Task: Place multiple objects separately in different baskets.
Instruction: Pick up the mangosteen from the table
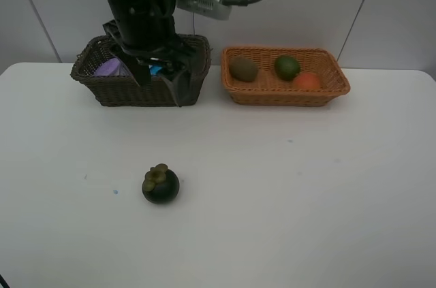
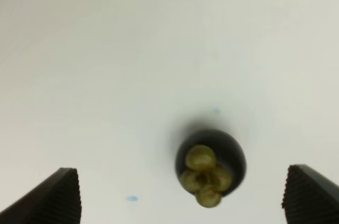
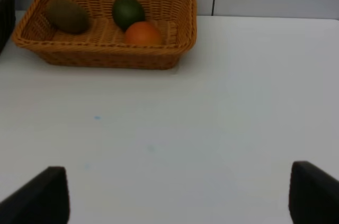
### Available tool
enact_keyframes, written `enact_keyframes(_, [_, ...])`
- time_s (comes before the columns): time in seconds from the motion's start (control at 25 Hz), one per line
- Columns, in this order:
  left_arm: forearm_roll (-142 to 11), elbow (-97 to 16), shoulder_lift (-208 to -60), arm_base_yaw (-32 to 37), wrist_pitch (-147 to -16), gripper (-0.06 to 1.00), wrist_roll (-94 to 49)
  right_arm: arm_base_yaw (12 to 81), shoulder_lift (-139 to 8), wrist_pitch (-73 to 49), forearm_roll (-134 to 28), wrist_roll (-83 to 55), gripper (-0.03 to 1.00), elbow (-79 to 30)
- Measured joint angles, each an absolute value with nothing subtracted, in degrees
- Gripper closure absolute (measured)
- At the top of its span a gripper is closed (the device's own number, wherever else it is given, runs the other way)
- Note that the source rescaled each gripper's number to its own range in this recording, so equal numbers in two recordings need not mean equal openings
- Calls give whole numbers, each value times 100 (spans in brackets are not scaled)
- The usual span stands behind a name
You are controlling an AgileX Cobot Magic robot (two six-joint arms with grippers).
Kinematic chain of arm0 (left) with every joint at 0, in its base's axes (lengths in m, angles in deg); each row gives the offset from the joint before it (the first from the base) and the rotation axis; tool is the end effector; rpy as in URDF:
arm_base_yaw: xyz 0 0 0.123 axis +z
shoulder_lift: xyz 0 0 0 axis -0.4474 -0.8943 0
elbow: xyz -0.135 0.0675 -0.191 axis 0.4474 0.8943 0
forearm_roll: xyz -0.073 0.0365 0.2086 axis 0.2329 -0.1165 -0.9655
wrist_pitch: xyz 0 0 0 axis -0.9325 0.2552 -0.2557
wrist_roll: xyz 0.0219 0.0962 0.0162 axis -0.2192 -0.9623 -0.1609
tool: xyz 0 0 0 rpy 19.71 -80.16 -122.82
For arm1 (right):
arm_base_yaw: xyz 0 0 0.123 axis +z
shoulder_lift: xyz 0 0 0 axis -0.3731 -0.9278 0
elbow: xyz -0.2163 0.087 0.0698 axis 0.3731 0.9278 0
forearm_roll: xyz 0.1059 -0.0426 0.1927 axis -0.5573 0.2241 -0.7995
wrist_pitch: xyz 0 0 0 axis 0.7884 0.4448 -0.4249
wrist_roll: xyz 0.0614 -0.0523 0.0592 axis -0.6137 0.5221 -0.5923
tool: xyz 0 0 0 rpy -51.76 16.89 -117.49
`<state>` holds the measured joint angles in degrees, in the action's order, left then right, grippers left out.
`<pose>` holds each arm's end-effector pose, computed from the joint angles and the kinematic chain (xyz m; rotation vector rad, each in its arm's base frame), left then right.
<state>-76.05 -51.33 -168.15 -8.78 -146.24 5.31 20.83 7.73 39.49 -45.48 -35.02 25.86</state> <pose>0.2809 -0.2054 0.2212 1.0433 2.8023 -0.1367 0.0182 0.0004 0.2650 -0.0171 2.0194 -0.0247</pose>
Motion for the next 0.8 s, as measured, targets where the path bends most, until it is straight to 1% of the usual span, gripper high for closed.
enact_keyframes(0.4, [-7581, -4024, -16815, -1463, -14631, -6, 190, 2083, 773, 3949, -4548, -3502, -3, 2586])
enact_keyframes(0.56, [-7550, -3641, -16815, -1549, -14500, -6, 23, 2083, 773, 3949, -4548, -3502, -3, 2586])
enact_keyframes(0.8, [-7495, -3024, -16810, -1549, -13809, -6, -209, 2083, 773, 3949, -4548, -3502, -3, 2586])
